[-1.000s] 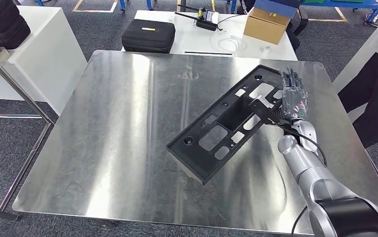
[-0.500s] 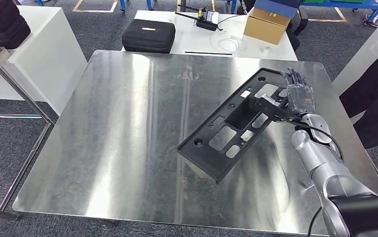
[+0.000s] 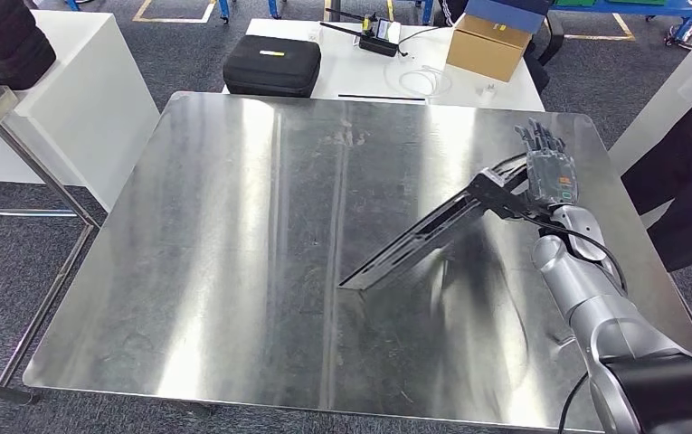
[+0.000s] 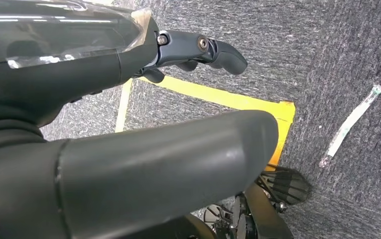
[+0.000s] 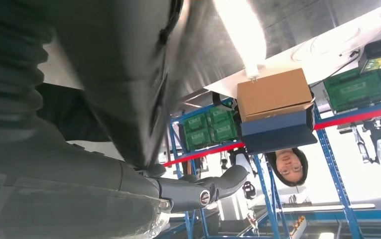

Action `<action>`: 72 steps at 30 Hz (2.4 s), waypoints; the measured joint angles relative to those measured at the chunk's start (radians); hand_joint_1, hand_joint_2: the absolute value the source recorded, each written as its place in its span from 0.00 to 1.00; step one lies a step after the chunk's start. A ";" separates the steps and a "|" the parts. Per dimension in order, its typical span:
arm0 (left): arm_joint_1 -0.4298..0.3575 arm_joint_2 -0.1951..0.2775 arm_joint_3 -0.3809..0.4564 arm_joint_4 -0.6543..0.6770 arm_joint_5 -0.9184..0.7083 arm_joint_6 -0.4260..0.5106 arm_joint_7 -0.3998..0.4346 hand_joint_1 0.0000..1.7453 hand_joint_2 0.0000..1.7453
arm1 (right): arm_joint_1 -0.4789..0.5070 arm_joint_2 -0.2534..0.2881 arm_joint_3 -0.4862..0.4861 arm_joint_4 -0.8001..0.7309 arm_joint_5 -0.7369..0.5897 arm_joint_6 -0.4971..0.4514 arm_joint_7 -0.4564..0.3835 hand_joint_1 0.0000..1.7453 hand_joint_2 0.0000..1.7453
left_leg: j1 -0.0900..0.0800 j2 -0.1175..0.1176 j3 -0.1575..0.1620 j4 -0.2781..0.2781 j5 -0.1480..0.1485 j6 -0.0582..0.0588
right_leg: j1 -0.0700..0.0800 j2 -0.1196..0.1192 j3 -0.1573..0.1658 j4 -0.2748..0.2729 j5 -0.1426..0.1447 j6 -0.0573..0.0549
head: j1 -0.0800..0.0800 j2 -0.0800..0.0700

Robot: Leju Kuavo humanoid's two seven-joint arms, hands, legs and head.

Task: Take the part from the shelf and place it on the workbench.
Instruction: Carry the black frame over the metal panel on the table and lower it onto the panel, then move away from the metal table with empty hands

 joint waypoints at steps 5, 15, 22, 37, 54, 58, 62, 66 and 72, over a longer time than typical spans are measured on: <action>0.000 0.000 0.000 0.000 0.000 0.000 0.000 0.00 0.00 | 0.000 0.000 0.005 0.001 0.000 0.000 0.002 0.00 1.00 | 0.000 0.000 0.000 0.000 0.000 0.000 | 0.000 0.000 0.000 0.000 0.000 0.000 | 0.000 0.000; 0.000 -0.002 0.005 0.000 -0.001 -0.006 -0.005 0.00 0.00 | 0.000 0.006 0.015 0.001 0.015 -0.001 0.014 0.00 1.00 | 0.000 0.000 0.000 0.000 0.000 0.000 | 0.000 0.000 0.000 0.000 0.000 0.000 | 0.000 0.000; 0.000 -0.004 0.010 0.000 -0.003 -0.011 -0.007 0.00 0.00 | -0.026 0.011 0.036 0.002 0.084 0.032 0.048 0.00 1.00 | 0.000 0.000 0.000 0.000 0.000 0.000 | 0.000 0.000 0.000 0.000 0.000 0.000 | 0.000 0.000; -0.001 -0.005 0.023 0.000 -0.005 -0.032 -0.007 0.00 0.00 | -0.153 0.018 0.135 -0.001 0.196 0.164 0.078 0.00 1.00 | 0.000 0.000 0.000 0.000 0.000 0.000 | 0.000 0.000 0.000 0.000 0.000 0.000 | 0.000 0.000; -0.002 -0.014 0.035 0.000 -0.014 -0.032 -0.009 0.00 0.00 | -0.213 0.015 0.264 -0.051 0.344 0.206 0.141 0.00 1.00 | 0.000 0.000 0.000 0.000 0.000 0.000 | 0.000 0.000 0.000 0.000 0.000 0.000 | 0.000 0.000; -0.002 -0.017 0.044 0.000 -0.010 -0.032 -0.010 0.00 0.00 | -0.217 0.012 0.285 -0.062 0.350 0.210 0.145 0.00 1.00 | 0.000 0.000 0.000 0.000 0.000 0.000 | 0.000 0.000 0.000 0.000 0.000 0.000 | 0.000 0.000; -0.003 -0.019 0.048 0.000 -0.009 -0.031 -0.010 0.00 0.00 | -0.219 0.011 0.295 -0.066 0.350 0.211 0.146 0.00 1.00 | 0.000 0.000 0.000 0.000 0.000 0.000 | 0.000 0.000 0.000 0.000 0.000 0.000 | 0.000 0.000; -0.003 -0.019 0.049 0.000 -0.011 -0.031 -0.010 0.00 0.00 | -0.220 0.009 0.305 -0.073 0.370 0.215 0.159 0.00 1.00 | 0.000 0.000 0.000 0.000 0.000 0.000 | 0.000 0.000 0.000 0.000 0.000 0.000 | 0.000 0.000; -0.004 -0.020 0.050 0.000 -0.023 -0.031 -0.010 0.00 0.00 | -0.226 -0.014 0.335 -0.100 0.453 0.262 0.172 0.00 1.00 | 0.000 0.000 0.000 0.000 0.001 0.000 | 0.000 0.000 0.000 0.000 0.000 0.000 | 0.000 0.000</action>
